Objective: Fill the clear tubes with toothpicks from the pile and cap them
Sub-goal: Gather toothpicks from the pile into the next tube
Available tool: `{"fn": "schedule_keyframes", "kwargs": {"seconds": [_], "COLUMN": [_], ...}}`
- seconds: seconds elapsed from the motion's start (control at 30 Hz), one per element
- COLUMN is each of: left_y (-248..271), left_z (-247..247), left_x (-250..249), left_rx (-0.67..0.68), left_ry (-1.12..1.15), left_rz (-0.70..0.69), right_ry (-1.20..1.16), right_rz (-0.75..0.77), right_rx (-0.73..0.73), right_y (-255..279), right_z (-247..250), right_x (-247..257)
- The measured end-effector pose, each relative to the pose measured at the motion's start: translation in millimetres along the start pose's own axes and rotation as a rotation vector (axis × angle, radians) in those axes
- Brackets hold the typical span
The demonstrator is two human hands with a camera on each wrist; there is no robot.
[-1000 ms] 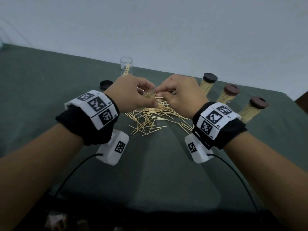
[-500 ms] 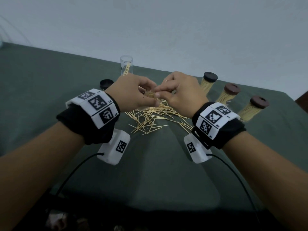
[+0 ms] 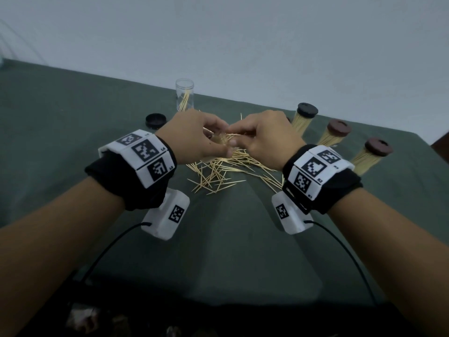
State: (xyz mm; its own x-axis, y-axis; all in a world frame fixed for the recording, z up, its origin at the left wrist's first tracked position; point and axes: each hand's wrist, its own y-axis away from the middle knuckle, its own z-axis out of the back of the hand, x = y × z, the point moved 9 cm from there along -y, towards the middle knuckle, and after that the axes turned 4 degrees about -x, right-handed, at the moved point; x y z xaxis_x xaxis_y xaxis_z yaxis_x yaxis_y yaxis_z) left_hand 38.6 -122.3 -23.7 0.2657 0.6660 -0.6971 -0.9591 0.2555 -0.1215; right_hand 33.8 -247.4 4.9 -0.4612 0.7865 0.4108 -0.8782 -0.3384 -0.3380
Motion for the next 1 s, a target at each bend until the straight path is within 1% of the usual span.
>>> {"fn": "schedule_keyframes", "kwargs": {"seconds": [0.07,0.13,0.2,0.27,0.3,0.33,0.4,0.43,0.5,0.67,0.8,0.93,1.0], "left_y": [0.1,-0.1,-0.6,-0.8,-0.6,-0.2,0.2,0.3,-0.5,-0.1,1.3,1.3,0.4], "left_z": [-0.7,-1.8,-2.3,-2.3,-2.7,-3.4,-4.6,-4.6,-3.6,2.2,-3.5,-4.5,0.0], "left_x": [0.2,0.8,1.5,2.4,2.9,2.8,1.4,0.5,-0.1,3.0,-0.3,-0.4,0.6], "left_rx": [-0.001,-0.006,-0.014,-0.016,-0.010,0.000,0.012,0.010,-0.003,-0.039,0.009,0.012,-0.014], "left_ry": [0.003,0.009,0.009,-0.007,-0.014,-0.017,-0.009,-0.001,0.009,-0.002,0.036,0.048,0.057], "left_rz": [0.001,0.001,-0.003,-0.005,-0.003,-0.002,-0.006,-0.008,-0.008,-0.001,-0.027,-0.039,-0.038], "right_ry": [-0.043,0.003,0.096,0.145,0.157,0.156,0.082,0.018,-0.052,-0.057,-0.104,-0.061,-0.049], "right_rz": [-0.017,0.051,0.129,0.134,0.138,0.149,0.160,0.137,0.096,0.111,0.046,0.124,0.127], "right_rx": [-0.045,-0.047,0.014,0.087,0.097,0.079,-0.023,-0.073,-0.129,-0.127,-0.099,-0.246,-0.277], "right_y": [-0.6,0.0,1.2,2.5,3.0,2.7,1.2,0.3,-1.1,0.0,2.4,2.8,2.7], "right_z": [3.0,0.9,-8.5,-16.4,-16.7,-14.4,-3.8,2.1,7.3,8.6,5.5,17.9,22.6], "right_x": [-1.5,3.6,7.7,5.2,4.8,5.9,7.8,6.9,2.8,0.3,-0.7,4.8,1.9]}}
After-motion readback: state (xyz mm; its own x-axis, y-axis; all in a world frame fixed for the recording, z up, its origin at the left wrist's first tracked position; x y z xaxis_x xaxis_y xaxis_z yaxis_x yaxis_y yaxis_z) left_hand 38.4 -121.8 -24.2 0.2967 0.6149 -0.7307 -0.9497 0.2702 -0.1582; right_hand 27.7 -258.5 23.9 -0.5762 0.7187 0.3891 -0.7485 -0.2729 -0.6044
